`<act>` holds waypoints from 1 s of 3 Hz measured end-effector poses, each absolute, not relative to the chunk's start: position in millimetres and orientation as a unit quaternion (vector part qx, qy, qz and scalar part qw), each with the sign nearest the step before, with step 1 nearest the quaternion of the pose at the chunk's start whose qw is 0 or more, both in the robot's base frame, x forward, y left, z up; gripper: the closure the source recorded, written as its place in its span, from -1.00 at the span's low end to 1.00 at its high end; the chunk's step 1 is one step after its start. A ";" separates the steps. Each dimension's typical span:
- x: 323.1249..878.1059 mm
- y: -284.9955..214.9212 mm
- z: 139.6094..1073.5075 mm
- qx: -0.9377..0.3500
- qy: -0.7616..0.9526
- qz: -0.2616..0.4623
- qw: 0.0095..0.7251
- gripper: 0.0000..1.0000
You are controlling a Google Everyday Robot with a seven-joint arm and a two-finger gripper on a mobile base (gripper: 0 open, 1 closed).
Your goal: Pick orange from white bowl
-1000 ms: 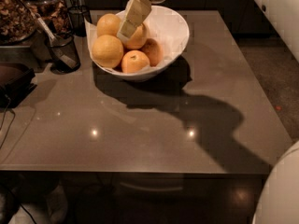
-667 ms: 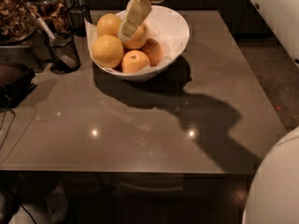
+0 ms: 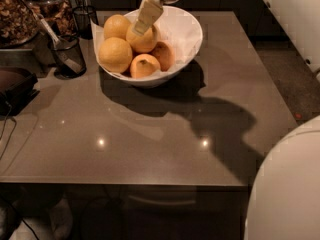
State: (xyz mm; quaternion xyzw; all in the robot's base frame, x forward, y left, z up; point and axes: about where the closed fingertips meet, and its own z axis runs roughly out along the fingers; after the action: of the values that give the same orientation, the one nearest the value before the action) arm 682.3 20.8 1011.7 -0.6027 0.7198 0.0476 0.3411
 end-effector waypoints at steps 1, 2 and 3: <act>687.1 18.4 1007.9 -0.608 0.721 0.049 0.329 -0.28; 693.8 14.7 997.7 -0.614 0.726 0.052 0.306 -0.16; 699.4 11.1 984.2 -0.617 0.732 0.057 0.282 -0.10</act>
Offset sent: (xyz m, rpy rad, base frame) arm 0.0222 -0.0167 -0.0181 -0.0758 0.1039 0.0178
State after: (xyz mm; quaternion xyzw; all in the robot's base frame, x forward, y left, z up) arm 699.4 11.1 984.2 -0.6173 0.7323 0.0573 0.2819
